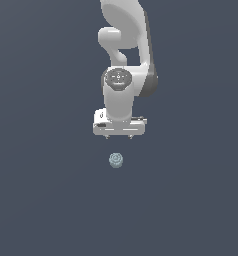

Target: Pick up the object and move it to a goal position.

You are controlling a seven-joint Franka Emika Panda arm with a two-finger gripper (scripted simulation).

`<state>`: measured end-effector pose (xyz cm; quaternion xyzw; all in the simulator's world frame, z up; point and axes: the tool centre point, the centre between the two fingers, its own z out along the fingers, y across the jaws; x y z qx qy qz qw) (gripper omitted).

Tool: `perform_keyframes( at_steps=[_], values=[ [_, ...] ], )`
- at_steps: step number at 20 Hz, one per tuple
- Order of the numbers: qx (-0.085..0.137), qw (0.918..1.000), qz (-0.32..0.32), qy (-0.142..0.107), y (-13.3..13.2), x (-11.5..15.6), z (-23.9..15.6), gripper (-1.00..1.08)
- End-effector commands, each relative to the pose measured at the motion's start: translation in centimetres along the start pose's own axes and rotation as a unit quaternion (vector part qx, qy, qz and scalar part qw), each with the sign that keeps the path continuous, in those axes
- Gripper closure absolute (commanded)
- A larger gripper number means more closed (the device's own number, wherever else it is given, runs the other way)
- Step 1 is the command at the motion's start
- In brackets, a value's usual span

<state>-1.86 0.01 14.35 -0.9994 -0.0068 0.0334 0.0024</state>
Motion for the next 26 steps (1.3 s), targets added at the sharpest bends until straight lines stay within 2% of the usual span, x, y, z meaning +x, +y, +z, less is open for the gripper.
perform_keyframes(
  at_steps=[1,10,16,26],
  values=[
    [0.0,1.0,0.0,0.0,0.0,0.0,0.0,-0.92],
    [-0.01,0.9999,-0.008,0.01,1.3,0.5,-0.8,-0.92],
    [-0.01,0.9998,-0.011,0.01,1.3,0.6,-0.7,-0.92],
    [-0.009,0.9982,-0.056,0.021,1.4,3.6,1.9,-0.92]
  ],
)
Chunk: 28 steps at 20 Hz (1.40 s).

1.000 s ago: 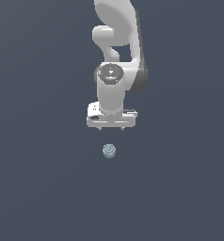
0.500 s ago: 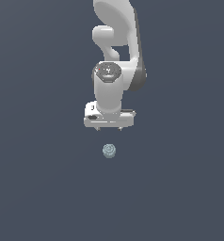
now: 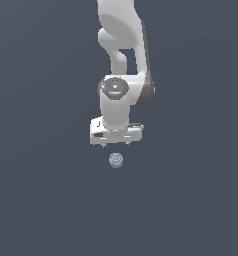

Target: Pick up the object and move it to a goal position.

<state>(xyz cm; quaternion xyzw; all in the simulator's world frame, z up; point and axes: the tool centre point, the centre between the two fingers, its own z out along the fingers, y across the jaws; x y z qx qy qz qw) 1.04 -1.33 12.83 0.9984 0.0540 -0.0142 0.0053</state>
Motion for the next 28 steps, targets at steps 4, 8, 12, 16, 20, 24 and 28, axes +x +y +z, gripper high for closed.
perform_keyframes(
  at_steps=[4,8,12,16,20,24,28],
  values=[
    [0.002,0.9994,-0.034,0.009,0.2,2.0,2.2,-0.92],
    [0.003,0.9987,-0.049,0.013,0.3,2.8,3.3,-0.92],
    [0.004,0.9984,-0.055,0.015,0.3,3.2,3.7,-0.92],
    [0.004,0.9985,-0.054,0.014,0.3,3.1,3.8,-0.92],
    [0.004,0.9984,-0.054,0.014,0.3,3.1,5.1,-0.92],
    [0.004,0.9984,-0.055,0.014,0.3,3.2,7.4,-0.92],
    [0.004,0.9983,-0.056,0.015,0.3,3.2,8.6,-0.92]
  ],
)
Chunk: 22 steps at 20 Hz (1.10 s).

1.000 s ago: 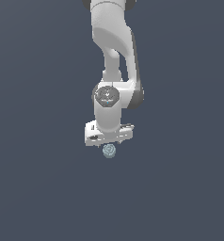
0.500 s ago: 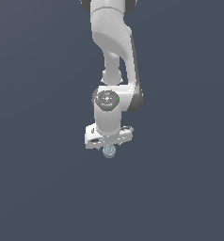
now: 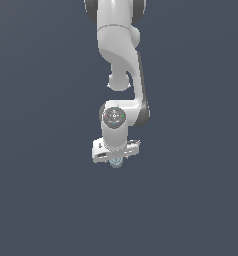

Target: Pick up the object and move it to a goal position.

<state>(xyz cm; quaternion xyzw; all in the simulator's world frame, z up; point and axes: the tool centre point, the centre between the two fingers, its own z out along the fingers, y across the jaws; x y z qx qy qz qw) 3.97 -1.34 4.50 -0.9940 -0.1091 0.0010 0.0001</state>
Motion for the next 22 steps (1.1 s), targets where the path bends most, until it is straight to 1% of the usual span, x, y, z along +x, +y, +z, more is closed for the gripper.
perform_keyframes(
  at_steps=[1,3,4,16,22],
  values=[
    [0.0,1.0,0.0,0.001,0.0,0.1,0.5,-0.92],
    [0.0,1.0,0.0,0.001,0.0,0.2,0.5,-0.92],
    [0.0,1.0,0.0,0.001,0.0,0.2,0.5,1.08],
    [0.0,1.0,0.0,0.001,0.0,0.2,0.4,1.08],
    [0.0,1.0,0.0,0.001,-0.5,0.3,-1.5,1.08]
  ],
)
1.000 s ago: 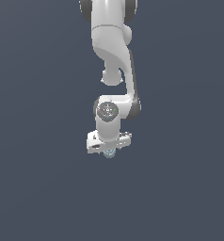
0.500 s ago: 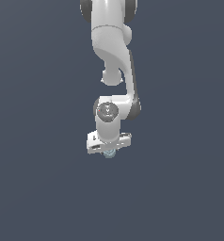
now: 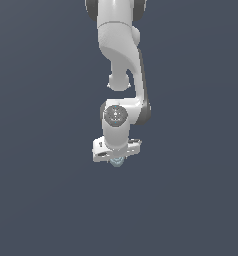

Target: Pick up the object and move it to a goal position.

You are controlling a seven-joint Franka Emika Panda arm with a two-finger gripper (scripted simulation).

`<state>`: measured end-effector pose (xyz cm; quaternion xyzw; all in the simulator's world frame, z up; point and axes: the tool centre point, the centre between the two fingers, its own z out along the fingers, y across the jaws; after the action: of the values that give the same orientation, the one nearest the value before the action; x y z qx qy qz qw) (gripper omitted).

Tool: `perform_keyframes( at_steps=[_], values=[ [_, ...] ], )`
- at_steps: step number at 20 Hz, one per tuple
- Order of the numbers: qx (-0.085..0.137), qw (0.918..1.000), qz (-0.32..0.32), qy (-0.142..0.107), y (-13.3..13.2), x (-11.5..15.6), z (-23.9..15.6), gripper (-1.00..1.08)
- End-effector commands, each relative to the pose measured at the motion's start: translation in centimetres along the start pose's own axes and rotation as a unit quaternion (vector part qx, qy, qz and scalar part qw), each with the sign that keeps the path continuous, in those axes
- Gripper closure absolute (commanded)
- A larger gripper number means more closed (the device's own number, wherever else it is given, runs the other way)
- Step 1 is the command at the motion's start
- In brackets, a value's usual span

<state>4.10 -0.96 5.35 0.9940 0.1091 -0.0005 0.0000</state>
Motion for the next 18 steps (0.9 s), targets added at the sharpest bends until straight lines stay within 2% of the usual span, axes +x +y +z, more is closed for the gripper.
perform_keyframes(
  at_steps=[1,8,18],
  values=[
    [0.0,1.0,0.0,0.001,-0.4,0.1,-1.2,1.08],
    [0.0,1.0,0.0,0.001,-2.0,0.4,-6.9,1.08],
    [0.0,1.0,0.0,0.001,-5.4,1.1,-18.5,1.08]
  ],
)
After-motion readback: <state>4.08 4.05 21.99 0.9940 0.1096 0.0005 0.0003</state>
